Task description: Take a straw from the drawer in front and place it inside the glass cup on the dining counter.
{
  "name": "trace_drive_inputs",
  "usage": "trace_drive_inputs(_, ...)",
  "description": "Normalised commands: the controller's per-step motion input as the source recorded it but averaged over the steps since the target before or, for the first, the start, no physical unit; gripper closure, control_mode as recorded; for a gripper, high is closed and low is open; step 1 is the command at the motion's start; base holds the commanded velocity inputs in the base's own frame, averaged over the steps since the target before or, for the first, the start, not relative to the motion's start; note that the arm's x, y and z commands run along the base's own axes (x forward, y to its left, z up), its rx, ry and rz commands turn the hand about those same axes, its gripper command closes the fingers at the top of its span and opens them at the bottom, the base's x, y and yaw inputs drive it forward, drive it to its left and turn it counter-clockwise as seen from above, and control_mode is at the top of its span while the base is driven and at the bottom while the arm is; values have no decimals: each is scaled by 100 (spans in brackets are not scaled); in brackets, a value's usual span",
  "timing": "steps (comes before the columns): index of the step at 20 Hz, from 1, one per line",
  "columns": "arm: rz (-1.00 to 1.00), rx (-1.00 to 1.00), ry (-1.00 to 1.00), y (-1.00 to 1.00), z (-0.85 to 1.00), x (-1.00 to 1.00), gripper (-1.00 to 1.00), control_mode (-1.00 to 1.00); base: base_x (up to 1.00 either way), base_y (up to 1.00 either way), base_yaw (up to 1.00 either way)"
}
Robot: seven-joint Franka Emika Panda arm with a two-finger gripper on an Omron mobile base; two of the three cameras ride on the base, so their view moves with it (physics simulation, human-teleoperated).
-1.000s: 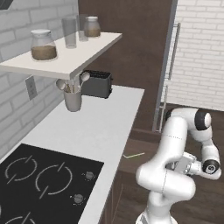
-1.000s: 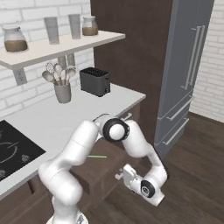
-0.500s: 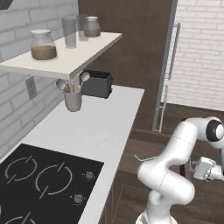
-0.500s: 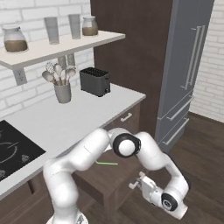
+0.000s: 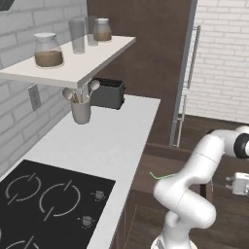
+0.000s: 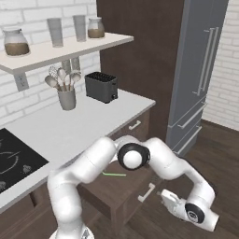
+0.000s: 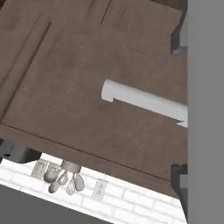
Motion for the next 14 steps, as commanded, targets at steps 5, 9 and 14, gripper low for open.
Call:
trace_drive_inputs(5,0,-35,-1,17,100,-40,-100,-100,0,0,0)
trace_drive_inputs(9,0,-34,3,43,100,-37,-100,-100,0,0,0)
trace_drive_inputs(14,0,-32,16,77,100,-6,-100,-100,0,0,0)
